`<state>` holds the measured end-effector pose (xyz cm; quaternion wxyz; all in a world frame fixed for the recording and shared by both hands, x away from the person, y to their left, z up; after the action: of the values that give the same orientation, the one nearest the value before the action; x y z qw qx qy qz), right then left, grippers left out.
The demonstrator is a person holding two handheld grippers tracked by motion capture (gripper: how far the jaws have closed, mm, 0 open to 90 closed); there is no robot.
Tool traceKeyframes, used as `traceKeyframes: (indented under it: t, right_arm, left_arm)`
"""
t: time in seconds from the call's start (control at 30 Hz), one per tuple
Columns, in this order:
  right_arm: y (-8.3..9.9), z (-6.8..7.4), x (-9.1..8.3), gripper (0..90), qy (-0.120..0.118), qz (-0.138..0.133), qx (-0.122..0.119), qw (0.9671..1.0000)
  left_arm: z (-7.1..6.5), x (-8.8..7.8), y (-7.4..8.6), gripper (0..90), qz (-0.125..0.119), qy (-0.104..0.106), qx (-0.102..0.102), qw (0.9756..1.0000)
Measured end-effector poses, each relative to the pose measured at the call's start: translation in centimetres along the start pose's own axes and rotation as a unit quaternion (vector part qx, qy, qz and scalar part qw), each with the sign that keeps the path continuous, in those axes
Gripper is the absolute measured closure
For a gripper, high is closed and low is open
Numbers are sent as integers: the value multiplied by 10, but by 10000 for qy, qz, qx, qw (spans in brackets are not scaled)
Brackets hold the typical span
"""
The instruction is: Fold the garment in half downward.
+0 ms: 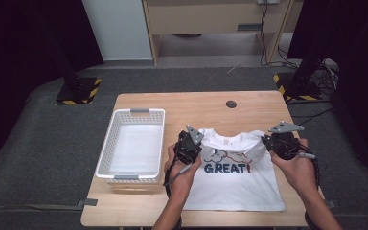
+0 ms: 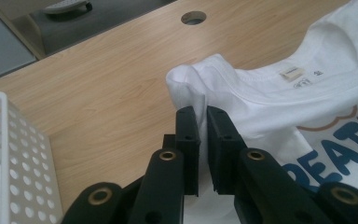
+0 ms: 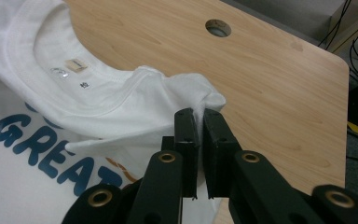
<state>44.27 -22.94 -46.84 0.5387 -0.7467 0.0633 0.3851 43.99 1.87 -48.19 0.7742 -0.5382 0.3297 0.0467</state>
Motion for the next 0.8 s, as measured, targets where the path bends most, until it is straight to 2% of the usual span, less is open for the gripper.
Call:
traceKeyframes:
  t: [0.17, 0.4, 0.57, 0.8]
  right_arm:
    - [10, 10, -5, 855, -56, -1, -41, 10000]
    - [40, 26, -5, 853, -203, 3, -24, 9998]
    - [58, 34, -4, 852, -275, 63, -76, 9996]
    - [82, 44, 2, 847, -352, 226, -234, 9988]
  left_arm:
    - [-15, -8, 15, 841, 21, 73, 107, 9999]
    - [-31, -10, 47, 841, 124, 209, 105, 9996]
    - [-38, -8, 73, 838, 332, 287, 175, 9989]
    - [-42, -5, 90, 834, 506, 372, 352, 9974]
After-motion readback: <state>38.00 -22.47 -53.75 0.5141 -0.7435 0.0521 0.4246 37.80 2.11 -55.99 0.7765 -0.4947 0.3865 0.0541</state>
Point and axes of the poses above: each handheld gripper's, and its own axes: x roughly forward along the jaws, y roughly out of its underside, z roughly to its left, the point moved 8 cm from there along x, roughly forward along the jaws, and after that the axes turned 4 degrees about -y, right-handed, at the moved point
